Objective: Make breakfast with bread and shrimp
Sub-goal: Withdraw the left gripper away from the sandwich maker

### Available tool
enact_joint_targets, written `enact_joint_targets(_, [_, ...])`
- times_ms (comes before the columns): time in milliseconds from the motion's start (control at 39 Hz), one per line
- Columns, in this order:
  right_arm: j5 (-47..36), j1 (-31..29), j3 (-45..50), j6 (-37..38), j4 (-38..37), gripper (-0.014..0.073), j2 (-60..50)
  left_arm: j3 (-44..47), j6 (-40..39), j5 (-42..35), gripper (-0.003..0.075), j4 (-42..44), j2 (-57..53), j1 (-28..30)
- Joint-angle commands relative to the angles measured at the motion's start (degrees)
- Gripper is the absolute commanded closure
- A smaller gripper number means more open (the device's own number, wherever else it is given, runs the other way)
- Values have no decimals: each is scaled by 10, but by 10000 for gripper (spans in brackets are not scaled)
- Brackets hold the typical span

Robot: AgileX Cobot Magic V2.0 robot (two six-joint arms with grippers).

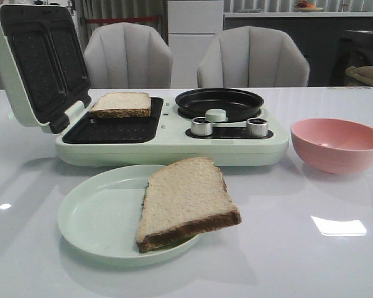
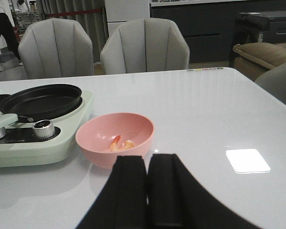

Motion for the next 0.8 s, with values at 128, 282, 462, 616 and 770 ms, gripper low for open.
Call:
enact_joint_targets(128, [-49, -2, -13, -1, -4, 442, -5, 17, 206, -108, 220, -180, -16, 54])
enact_joint_targets(282, [-49, -2, -13, -1, -4, 442, -5, 52, 202, -156, 273, -116, -16, 102])
enact_joint_targets(462, [-49, -2, -13, -1, -4, 442, -5, 53, 201, -151, 414, -134, -16, 111])
enact_joint_targets(616, [-49, -2, -13, -1, -4, 442, -5, 53, 201, -149, 582, -142, -16, 111])
enact_joint_targets(770, [-49, -2, -13, -1, -4, 442, -5, 53, 201, -154, 607, -142, -16, 111])
